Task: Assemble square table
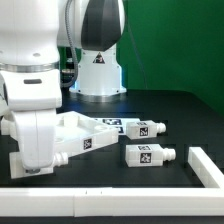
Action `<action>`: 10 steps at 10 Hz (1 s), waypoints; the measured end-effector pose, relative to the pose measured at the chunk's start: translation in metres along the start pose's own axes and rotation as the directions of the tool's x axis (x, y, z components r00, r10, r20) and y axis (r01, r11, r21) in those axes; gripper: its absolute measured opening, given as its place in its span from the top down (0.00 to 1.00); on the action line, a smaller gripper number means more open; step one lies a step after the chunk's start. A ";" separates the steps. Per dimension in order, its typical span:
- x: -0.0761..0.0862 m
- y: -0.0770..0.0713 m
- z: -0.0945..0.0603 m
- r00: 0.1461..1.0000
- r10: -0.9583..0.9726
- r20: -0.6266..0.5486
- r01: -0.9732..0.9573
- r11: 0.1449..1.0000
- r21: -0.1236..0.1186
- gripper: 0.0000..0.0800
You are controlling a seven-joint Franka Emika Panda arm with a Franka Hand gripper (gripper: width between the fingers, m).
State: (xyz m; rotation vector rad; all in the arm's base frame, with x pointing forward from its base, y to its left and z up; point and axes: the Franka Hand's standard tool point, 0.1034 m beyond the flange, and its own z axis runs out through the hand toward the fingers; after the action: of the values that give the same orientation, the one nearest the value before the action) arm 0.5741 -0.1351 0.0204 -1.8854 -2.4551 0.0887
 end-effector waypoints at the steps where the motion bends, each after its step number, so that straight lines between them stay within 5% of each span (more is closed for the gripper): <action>1: -0.004 0.003 0.007 1.000 -0.002 -0.003 0.002 1.000 0.010 0.65; 6: -0.009 0.011 0.010 0.999 0.038 -0.002 -0.038 0.999 0.004 0.65; 8: -0.008 0.008 0.003 0.998 0.056 0.006 -0.056 0.998 -0.017 0.27; 10: 0.009 0.003 -0.026 0.991 0.132 0.017 -0.131 0.991 -0.039 0.21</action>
Offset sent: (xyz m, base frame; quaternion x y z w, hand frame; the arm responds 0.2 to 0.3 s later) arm -0.0007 0.0089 -0.0177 0.0331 0.0080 0.0491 0.9982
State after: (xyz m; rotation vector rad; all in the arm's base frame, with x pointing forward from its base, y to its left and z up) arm 0.5769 -0.1252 0.0460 -2.0712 -2.3585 0.0658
